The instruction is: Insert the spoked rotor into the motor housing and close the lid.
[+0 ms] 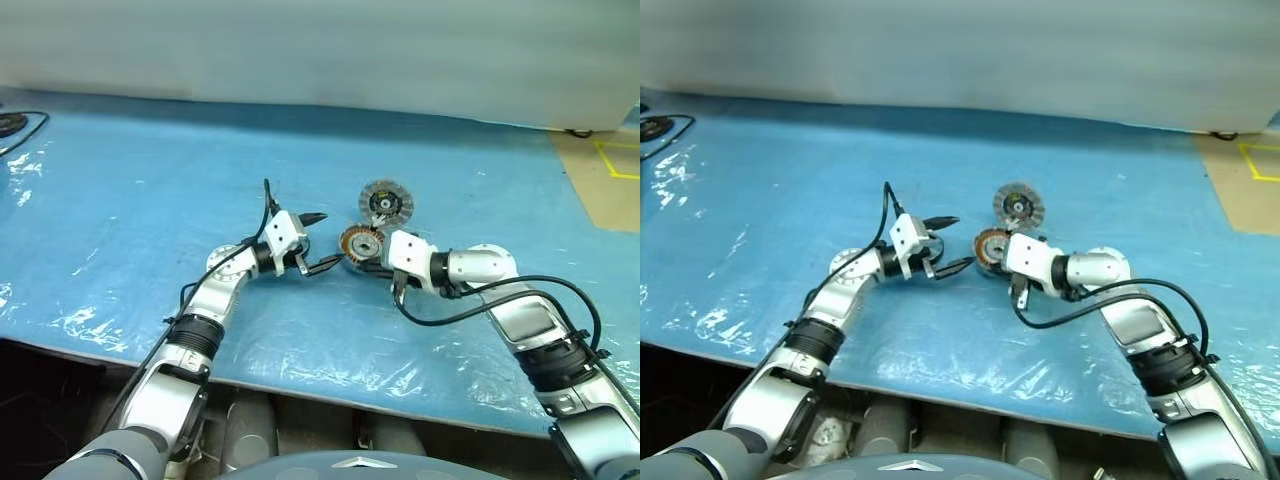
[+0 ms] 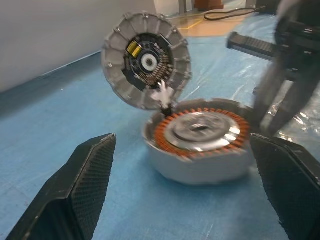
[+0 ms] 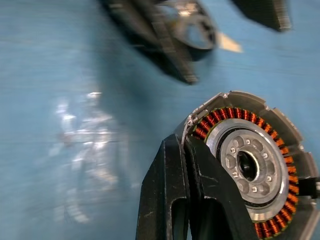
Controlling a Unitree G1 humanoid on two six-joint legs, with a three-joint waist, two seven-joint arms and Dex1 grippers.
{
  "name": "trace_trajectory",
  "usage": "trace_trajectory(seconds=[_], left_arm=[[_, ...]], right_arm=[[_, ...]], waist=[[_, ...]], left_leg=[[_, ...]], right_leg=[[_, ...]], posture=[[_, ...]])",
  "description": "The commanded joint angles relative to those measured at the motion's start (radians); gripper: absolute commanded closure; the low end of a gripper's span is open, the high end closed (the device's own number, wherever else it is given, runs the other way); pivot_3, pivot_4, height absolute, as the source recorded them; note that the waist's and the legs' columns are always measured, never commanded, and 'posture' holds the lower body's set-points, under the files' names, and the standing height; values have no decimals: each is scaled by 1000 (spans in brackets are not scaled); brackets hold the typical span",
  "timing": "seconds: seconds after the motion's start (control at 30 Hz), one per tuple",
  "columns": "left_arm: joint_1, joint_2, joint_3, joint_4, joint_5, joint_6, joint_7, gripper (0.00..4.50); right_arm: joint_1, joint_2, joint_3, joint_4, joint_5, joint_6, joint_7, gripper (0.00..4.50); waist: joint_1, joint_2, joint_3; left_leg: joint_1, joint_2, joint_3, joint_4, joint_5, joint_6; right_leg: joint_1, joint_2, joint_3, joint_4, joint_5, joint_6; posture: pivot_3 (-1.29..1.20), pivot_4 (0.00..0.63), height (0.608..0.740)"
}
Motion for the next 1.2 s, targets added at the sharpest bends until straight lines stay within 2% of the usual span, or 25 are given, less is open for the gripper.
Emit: trace_trajectory(seconds=[0.03,0.23,0.33,0.5,0.63,0.83,1.03,1.2], left_arm=[[-26,-14,-3,-14,1,-25,4,0],[-15,-18,-5,-16,10,-30,12,0],[8,-8,-1,-43,11,-19,14,0],[57,11,-8,-96,8,7,9,0],[73,9,-15,-121,2,29,-2,0],[55,-7,-29,-102,-4,29,-29,0],[23,-23,-38,-64,-4,20,-52,0],[9,-27,-36,-45,-3,16,-67,0]], right_arm=[[1,-19,17,-56,21,37,38,4483],[-9,-26,30,0,-19,13,24,4483],[-23,-2,-1,11,19,25,16,3901],[-59,48,-104,8,104,30,-39,2258],[-28,31,-177,-35,180,37,-24,2258],[104,-54,-321,-80,236,88,-55,2258],[189,-153,-444,30,189,31,-106,2258],[214,-166,-450,101,173,-14,-124,2258]], waist=[[-1,0,0],[-3,0,0],[-3,0,0],[-4,0,0],[1,0,0],[2,0,0],[-3,0,0],[-3,0,0]], left_leg=[[0,0,0,0,0,0],[1,0,0,1,0,0],[1,0,0,1,0,0],[1,0,0,1,0,0],[0,0,0,1,0,0],[0,0,0,0,0,0],[2,0,0,0,0,0],[3,0,1,0,0,0]], right_leg=[[0,0,0,0,0,0],[0,0,1,0,0,0],[1,0,1,0,0,0],[0,0,1,0,0,0],[0,0,1,0,0,0],[0,0,0,0,0,0],[1,0,1,-1,0,0],[2,0,1,-1,0,0]], posture=[[0,150,740],[0,150,740],[0,150,740],[0,150,740],[0,150,740],[0,150,740],[0,150,740],[0,150,740]])
